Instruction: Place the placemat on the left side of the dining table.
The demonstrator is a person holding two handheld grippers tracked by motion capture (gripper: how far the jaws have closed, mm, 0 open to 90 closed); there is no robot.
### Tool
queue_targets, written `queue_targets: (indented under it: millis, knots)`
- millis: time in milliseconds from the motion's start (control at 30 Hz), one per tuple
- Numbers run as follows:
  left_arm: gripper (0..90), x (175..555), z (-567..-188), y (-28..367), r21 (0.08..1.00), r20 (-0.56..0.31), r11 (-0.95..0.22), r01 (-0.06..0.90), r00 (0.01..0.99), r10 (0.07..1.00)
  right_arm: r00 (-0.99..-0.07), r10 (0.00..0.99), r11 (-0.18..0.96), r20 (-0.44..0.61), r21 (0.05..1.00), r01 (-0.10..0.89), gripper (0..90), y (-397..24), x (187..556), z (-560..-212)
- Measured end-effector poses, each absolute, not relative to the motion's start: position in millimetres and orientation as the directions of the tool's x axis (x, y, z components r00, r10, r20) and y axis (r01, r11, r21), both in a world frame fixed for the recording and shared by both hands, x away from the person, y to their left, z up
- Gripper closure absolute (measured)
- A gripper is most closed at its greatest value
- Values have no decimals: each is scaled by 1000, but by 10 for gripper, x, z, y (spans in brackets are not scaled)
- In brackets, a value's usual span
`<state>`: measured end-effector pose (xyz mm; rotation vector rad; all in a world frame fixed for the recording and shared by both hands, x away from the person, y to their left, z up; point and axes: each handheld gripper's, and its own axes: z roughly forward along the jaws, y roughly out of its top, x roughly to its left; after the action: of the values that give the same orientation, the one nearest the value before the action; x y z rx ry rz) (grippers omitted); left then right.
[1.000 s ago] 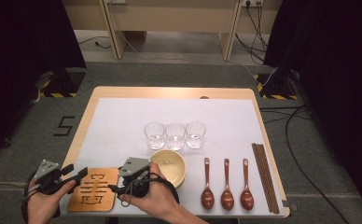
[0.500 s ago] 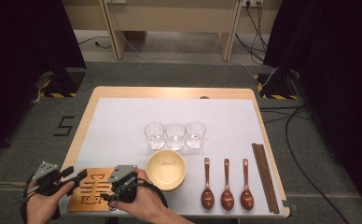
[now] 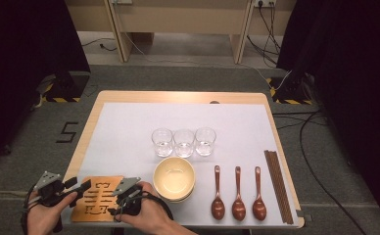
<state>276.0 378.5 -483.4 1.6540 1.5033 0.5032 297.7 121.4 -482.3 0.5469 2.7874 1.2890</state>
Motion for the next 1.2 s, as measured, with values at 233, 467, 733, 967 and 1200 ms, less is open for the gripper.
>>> queue_targets:
  millis: [233,467,733,967,1200]
  knots:
    - [372,2765,-4894,3802,771,-252,70,633,203,946,-930,334,598,154,728,336,357,1244,3022,-4886]
    - [372,2768,-4912,3807,763,-253,65,643,205,946,-931,331,599,153,729,332,355,1282,3038,-4892]
    - [375,2761,-4921,3834,755,-253,75,651,184,950,-934,326,600,149,730,326,354,1330,3071,-4896]
    - [381,2736,-4928,3866,735,-258,85,672,161,953,-937,320,602,139,734,314,354,1343,3072,-4898]
    - [388,2742,-4949,3854,721,-273,95,687,155,950,-935,321,601,147,731,322,353,1370,3055,-4900]
